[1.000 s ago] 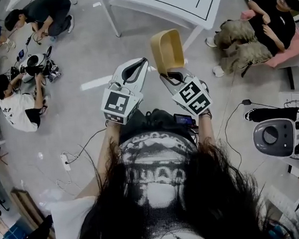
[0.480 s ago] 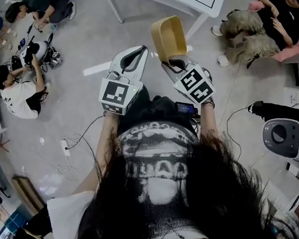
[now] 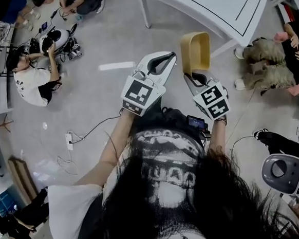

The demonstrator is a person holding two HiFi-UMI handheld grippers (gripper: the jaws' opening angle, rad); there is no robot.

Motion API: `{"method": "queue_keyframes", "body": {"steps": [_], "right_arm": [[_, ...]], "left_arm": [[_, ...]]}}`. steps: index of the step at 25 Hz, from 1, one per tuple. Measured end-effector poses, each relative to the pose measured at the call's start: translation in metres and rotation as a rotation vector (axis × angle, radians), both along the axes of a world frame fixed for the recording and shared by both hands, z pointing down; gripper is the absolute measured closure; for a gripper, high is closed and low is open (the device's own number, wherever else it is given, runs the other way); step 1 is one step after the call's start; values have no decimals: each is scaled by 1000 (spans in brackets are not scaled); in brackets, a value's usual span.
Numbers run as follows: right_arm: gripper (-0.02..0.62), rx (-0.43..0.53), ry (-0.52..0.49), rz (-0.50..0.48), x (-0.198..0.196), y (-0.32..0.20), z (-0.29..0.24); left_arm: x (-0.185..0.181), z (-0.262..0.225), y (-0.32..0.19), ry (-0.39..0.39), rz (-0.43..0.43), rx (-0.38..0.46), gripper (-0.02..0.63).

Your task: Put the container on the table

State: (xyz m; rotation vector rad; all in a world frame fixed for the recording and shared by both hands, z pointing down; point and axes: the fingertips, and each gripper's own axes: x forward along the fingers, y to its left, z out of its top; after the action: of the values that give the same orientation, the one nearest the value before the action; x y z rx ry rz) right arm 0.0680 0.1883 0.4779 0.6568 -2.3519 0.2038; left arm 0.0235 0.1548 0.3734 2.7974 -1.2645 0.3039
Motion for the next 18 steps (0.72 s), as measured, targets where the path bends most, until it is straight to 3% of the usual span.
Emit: {"method": "queue_keyframes", "body": {"steps": [9, 18], "right_arm": [[580, -57, 0, -21, -86, -131, 11], [580, -70, 16, 49, -151, -257, -1]], "left_arm": [[-89, 2, -136, -24, 10, -3, 606], [-153, -16, -263, -18, 92, 19, 606]]}}
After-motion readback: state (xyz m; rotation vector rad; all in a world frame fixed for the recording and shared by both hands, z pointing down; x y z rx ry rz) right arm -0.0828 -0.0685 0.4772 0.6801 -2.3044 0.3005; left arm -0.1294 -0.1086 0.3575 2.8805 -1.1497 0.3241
